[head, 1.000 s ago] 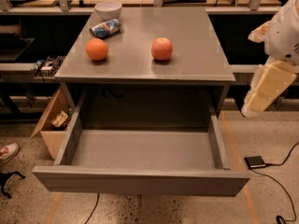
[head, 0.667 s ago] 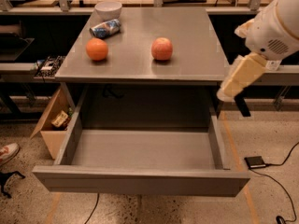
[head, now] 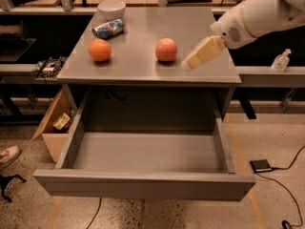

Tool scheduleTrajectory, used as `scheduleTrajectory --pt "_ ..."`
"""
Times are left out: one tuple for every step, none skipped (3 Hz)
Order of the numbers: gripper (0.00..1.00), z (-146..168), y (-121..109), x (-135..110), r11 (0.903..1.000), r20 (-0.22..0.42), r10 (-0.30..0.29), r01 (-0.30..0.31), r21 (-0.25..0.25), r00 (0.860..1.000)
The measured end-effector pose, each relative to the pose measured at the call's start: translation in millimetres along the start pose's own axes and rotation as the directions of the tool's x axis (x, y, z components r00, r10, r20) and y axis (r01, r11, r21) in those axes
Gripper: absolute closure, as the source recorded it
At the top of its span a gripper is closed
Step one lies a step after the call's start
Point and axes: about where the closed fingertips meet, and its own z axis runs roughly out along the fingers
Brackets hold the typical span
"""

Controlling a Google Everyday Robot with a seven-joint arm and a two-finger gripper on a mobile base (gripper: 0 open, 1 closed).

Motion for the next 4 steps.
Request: scheduleTrajectory --pt "0.00 45.1 -23.4 -31.1 0.9904 0.050 0.137 -0.136 -0.024 0.989" --pt "0.00 44.8 -23.1 -30.6 0.9907 0.049 0.135 -0.134 -0.024 0.990" --pt "0.00 59.7 -30.3 -26.5 0.9904 0.082 0.138 -0.137 -0.017 0.987" --pt "0.00 84.3 -47.6 -21.5 0.9903 0.139 0.139 -0.138 -0.016 0.980"
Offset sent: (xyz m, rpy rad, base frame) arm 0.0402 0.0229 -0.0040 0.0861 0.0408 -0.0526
